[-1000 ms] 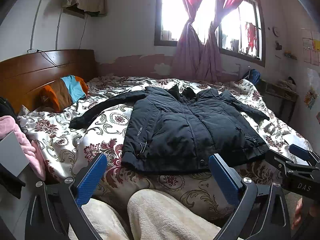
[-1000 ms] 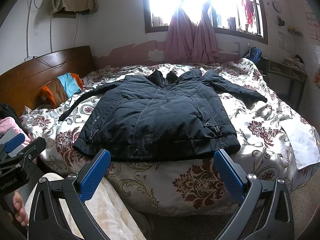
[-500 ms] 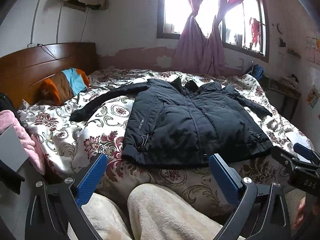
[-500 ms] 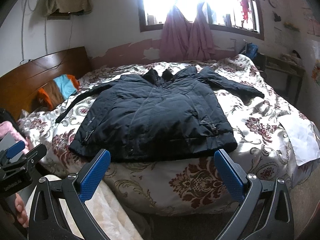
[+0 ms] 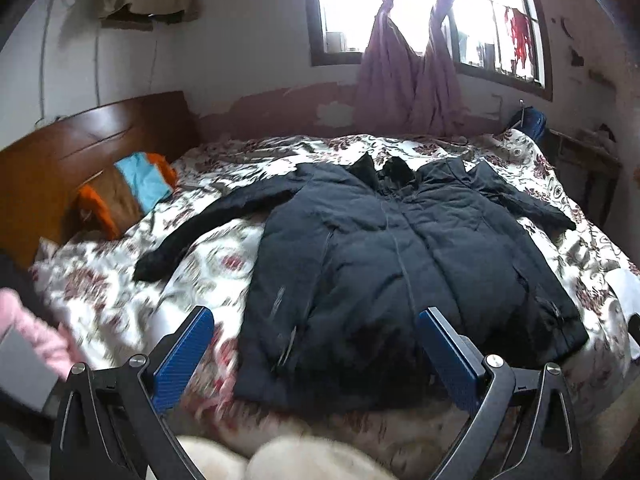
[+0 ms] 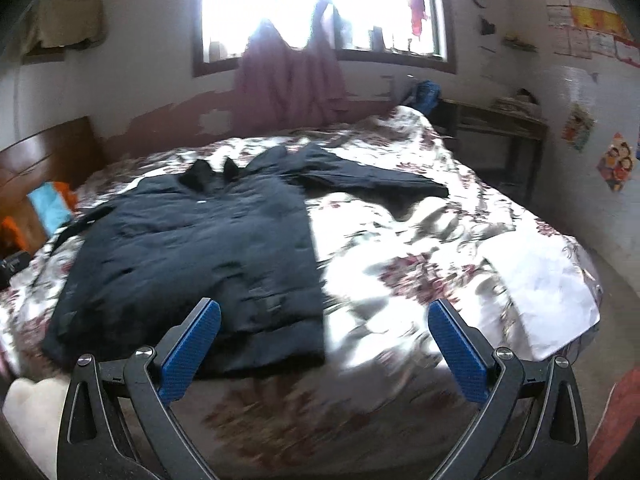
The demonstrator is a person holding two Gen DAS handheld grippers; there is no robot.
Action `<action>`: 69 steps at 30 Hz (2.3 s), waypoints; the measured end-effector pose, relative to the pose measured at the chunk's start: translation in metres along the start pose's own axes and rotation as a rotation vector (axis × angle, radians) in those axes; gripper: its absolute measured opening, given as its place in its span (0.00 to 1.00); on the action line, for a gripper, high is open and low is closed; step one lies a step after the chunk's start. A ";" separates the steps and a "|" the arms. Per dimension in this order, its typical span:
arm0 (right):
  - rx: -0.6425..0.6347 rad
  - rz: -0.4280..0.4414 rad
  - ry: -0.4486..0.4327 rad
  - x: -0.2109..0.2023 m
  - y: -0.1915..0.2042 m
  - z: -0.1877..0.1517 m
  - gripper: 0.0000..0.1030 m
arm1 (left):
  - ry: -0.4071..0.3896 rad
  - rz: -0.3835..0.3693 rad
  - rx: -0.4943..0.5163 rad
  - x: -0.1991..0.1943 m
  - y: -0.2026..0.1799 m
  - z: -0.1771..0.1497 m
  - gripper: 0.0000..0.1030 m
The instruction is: Fold large clothes
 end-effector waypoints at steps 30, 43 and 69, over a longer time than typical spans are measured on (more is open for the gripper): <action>0.979 0.151 0.149 0.480 -0.167 0.123 0.46 | 0.321 -0.505 0.097 0.388 -0.335 0.131 1.00; 0.434 -0.044 -0.124 0.398 -0.062 0.282 0.10 | 0.414 -0.601 -0.133 0.396 -0.294 0.120 0.99; -1.162 0.249 0.232 0.384 0.389 0.066 0.60 | 0.118 -0.598 -0.448 0.348 0.043 0.132 0.99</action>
Point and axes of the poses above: each gripper's, at about its wrist camera, not at the fingertips, and x roughly the way its jaws point, y to its left, z to its top, the point moved 4 cm from there along x, roughly the way its jaws point, and after that the axes turned 5 degrees about z, right-handed, at the moved point
